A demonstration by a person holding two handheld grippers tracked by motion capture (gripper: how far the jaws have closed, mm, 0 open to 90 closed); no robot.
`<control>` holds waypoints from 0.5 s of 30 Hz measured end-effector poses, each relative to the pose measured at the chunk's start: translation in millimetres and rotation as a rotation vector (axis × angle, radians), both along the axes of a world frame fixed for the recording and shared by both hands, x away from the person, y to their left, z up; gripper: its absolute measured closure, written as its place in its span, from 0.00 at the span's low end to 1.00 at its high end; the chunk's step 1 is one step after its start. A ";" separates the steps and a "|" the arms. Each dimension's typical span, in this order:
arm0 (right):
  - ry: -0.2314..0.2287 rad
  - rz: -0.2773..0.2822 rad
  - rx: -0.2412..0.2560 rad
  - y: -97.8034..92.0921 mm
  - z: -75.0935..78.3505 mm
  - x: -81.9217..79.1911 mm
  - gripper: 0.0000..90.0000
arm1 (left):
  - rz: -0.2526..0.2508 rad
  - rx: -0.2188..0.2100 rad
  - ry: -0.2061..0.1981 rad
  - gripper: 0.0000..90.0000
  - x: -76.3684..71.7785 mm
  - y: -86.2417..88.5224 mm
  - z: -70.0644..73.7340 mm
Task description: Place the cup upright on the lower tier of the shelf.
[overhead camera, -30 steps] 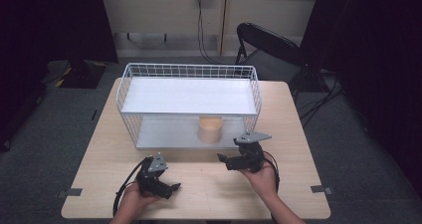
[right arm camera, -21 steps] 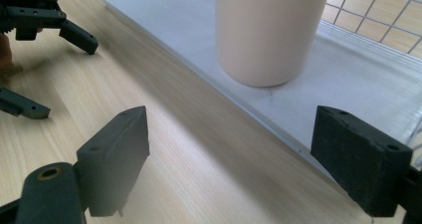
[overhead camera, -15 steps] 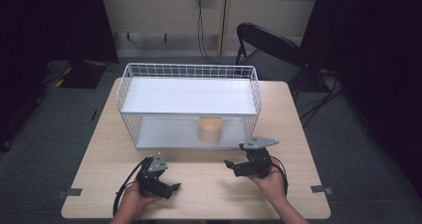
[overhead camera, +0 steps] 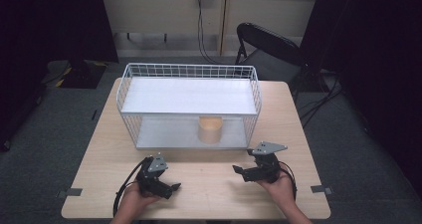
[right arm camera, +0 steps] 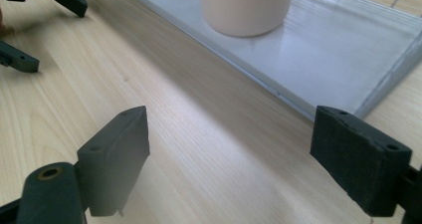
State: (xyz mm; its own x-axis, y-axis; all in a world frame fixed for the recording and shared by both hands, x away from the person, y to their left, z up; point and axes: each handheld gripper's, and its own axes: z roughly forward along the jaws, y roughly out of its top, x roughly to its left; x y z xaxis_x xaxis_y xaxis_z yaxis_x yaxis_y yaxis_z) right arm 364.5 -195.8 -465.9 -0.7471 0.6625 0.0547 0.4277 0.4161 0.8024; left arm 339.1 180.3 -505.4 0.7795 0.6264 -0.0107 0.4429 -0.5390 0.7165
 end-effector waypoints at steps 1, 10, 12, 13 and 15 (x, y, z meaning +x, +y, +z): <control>0.003 0.000 0.004 -1.4 -0.7 -0.4 0.17 | 0.000 0.000 0.000 0.00 0.0 0.0 0.0; 0.013 -0.008 -0.013 -17.5 -9.1 -4.2 0.17 | 0.000 0.000 0.000 0.00 0.0 0.0 0.0; 0.016 -0.012 -0.013 -20.3 -11.2 -4.9 0.17 | 0.000 0.000 0.000 0.00 0.0 0.0 0.0; 0.018 -0.012 -0.011 -21.5 -12.4 -5.1 0.17 | 0.000 0.000 0.000 0.00 0.0 0.0 0.0; 0.016 -0.017 -0.021 -23.6 -14.5 -6.0 0.17 | 0.000 0.000 0.000 0.00 0.0 0.0 0.0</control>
State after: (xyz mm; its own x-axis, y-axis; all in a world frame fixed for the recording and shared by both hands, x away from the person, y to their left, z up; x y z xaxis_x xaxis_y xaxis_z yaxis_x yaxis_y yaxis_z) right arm 358.5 -219.4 -480.4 -0.7349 0.6761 0.0525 0.4476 0.4254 0.7865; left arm 339.0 180.2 -505.4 0.7793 0.6265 -0.0107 0.4430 -0.5388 0.7165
